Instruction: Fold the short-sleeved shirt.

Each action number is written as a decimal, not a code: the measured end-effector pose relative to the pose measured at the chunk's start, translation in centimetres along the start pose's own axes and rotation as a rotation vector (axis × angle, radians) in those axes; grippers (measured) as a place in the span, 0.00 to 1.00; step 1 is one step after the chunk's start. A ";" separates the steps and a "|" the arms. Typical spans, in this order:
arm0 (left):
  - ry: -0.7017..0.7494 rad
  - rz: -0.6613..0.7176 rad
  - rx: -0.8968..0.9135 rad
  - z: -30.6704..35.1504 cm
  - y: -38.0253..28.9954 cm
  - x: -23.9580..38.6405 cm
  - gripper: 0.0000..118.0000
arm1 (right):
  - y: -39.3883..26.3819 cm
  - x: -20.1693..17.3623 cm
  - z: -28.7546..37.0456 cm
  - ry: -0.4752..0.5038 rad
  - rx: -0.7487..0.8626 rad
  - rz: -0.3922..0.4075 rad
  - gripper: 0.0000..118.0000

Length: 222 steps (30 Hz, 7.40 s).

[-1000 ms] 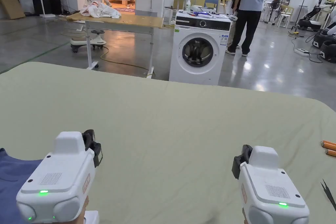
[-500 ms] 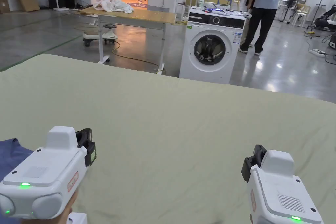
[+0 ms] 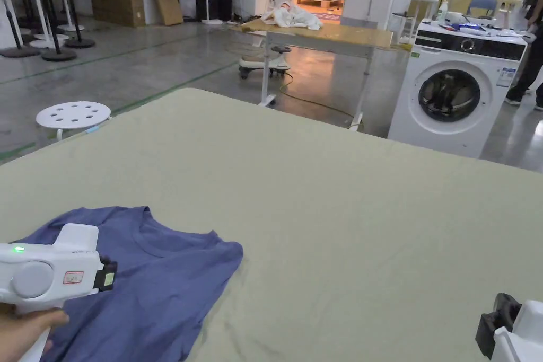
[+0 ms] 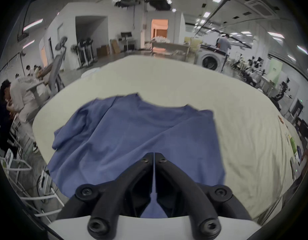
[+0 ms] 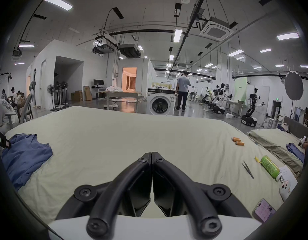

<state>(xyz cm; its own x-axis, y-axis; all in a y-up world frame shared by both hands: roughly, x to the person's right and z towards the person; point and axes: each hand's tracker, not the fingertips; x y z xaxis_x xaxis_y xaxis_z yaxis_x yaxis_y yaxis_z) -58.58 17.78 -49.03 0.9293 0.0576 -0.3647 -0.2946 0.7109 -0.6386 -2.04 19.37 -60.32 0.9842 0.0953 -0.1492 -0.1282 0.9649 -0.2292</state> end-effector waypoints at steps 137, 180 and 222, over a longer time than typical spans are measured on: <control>-0.222 -0.391 -0.198 -16.6 4.4 28.2 0.00 | -2.6 12.8 -0.2 -0.118 -0.242 -0.044 0.00; -0.197 -0.273 0.432 8.3 21.2 16.4 0.00 | 16.0 21.1 0.1 -0.180 -0.110 -0.045 0.05; -0.216 -0.157 0.328 1.0 5.6 11.9 0.00 | 2.8 19.7 1.3 -0.220 -0.198 0.013 0.05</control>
<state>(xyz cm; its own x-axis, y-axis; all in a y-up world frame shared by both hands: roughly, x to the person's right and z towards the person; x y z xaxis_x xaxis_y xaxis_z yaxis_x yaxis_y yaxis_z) -48.92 23.16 -56.25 0.9929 0.0513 -0.1073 -0.0914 0.9064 -0.4124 17.16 24.29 -62.66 0.9823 0.1793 0.0541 -0.1412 0.8988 -0.4151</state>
